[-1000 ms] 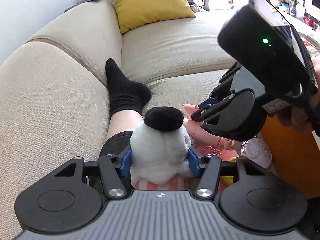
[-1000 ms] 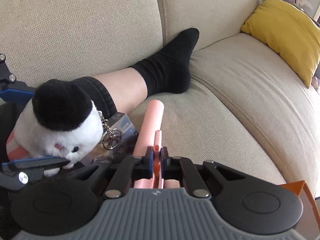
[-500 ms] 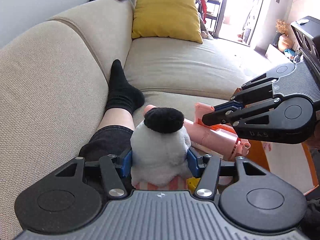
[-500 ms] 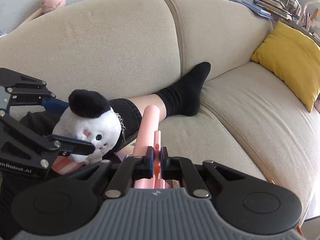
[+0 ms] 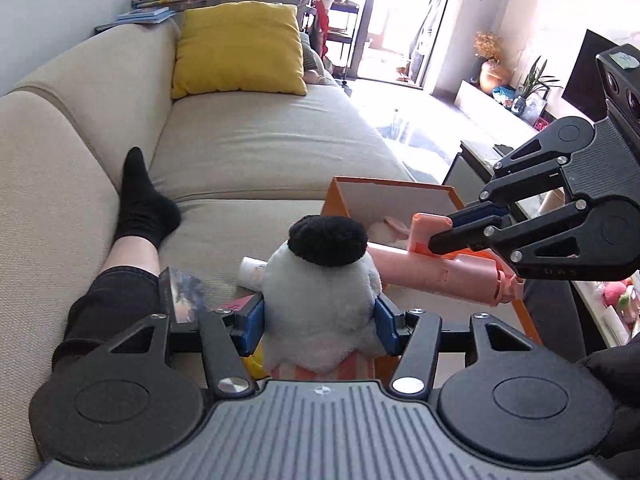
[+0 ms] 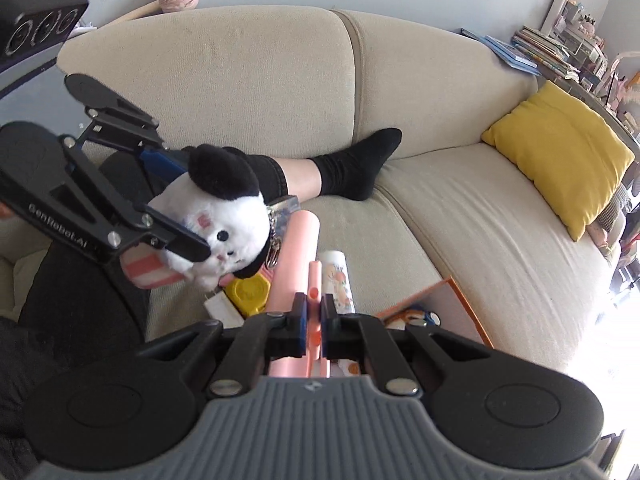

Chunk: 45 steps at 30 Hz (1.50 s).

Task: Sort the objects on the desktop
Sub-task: 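Grasp the pink phone stand with the right tool while the left holds the panda, then carry the pink phone stand into the box and lower it with the right tool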

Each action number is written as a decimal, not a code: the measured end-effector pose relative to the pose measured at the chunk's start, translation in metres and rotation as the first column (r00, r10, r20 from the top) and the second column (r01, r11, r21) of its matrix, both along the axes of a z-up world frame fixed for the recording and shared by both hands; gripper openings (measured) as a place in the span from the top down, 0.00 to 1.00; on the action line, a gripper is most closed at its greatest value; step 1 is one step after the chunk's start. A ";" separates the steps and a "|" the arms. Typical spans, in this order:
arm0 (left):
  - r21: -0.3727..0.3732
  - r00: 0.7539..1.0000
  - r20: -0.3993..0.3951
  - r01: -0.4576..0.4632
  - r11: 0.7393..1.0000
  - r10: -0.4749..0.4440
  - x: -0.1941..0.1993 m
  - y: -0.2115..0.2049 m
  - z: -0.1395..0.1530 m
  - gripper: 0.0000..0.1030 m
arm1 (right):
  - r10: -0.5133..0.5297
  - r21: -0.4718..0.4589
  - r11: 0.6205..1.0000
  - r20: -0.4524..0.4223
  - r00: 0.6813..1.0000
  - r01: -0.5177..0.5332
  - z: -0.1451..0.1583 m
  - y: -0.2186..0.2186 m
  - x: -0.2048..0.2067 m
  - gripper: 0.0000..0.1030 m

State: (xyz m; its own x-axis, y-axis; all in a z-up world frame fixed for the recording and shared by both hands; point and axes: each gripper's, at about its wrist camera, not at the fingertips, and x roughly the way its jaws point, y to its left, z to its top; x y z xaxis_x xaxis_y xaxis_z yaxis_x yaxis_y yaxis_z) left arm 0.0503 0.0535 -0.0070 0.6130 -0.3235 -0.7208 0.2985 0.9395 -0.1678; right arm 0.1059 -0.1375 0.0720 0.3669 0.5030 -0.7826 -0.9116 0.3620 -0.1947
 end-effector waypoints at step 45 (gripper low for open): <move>0.039 0.989 -0.101 0.111 0.993 -0.106 0.023 -0.063 -0.021 0.37 | 0.579 -0.400 0.741 -0.028 0.815 -0.540 -0.160 -0.052 -0.023 0.94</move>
